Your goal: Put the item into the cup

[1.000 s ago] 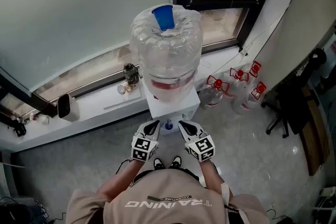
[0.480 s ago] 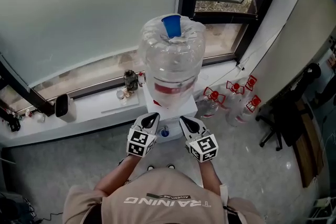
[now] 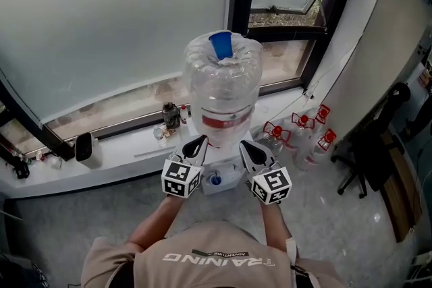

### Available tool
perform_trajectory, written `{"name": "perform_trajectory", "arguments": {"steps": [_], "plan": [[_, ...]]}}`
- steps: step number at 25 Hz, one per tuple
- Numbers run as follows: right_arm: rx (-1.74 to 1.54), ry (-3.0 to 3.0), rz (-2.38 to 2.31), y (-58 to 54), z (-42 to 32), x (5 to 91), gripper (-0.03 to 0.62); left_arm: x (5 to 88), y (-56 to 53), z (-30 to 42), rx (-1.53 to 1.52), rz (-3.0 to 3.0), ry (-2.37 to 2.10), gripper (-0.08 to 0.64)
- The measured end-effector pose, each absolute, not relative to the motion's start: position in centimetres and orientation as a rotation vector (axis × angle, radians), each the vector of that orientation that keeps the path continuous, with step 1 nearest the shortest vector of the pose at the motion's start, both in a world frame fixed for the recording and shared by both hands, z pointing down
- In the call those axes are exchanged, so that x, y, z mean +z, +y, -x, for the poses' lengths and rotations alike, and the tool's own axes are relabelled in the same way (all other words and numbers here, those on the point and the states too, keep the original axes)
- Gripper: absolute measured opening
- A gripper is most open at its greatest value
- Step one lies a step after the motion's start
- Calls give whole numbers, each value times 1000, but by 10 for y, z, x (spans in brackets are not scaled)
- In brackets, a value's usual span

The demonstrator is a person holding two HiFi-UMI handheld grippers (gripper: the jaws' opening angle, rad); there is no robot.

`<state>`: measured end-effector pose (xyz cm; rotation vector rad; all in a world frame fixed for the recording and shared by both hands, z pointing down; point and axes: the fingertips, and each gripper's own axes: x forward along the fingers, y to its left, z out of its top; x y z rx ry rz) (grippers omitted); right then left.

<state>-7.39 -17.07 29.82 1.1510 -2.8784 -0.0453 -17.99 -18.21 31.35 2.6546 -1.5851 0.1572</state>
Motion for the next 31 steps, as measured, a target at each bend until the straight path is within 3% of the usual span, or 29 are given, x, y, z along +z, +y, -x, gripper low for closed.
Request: {"name": "perform_trajectory", "arguments": {"steps": [31], "plan": [[-99,-2823,-1108,-173,83,303,11,303,-187,194,85,-2625,-1540,8]]}}
